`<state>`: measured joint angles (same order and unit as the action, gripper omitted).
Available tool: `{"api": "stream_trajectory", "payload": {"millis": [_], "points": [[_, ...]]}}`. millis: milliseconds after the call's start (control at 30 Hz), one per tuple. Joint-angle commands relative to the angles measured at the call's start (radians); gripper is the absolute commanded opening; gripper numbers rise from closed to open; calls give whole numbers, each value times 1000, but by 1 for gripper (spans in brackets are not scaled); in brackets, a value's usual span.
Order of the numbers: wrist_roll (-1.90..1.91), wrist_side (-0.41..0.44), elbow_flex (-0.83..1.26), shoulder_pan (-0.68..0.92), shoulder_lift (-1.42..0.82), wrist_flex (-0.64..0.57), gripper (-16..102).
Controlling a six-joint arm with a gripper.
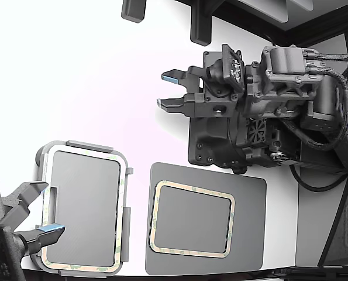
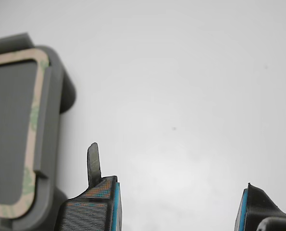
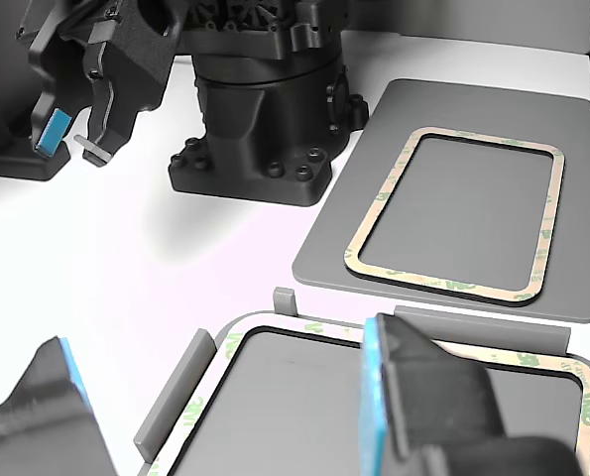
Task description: Move top rectangular frame to the holder.
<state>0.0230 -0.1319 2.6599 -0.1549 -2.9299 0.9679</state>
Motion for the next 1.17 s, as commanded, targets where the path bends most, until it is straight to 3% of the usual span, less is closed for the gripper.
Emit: {"api": "stream_trajectory", "payload": {"millis": [0, 167, 800, 900, 1133], "points": [[8, 14, -20, -12, -26, -6, 100], [43, 66, -20, -12, -26, -6, 100], [43, 66, -20, -12, -26, -6, 100], [-8, -15, -20, -12, -26, -6, 96], [18, 28, -20, -12, -26, -6, 100]]}}
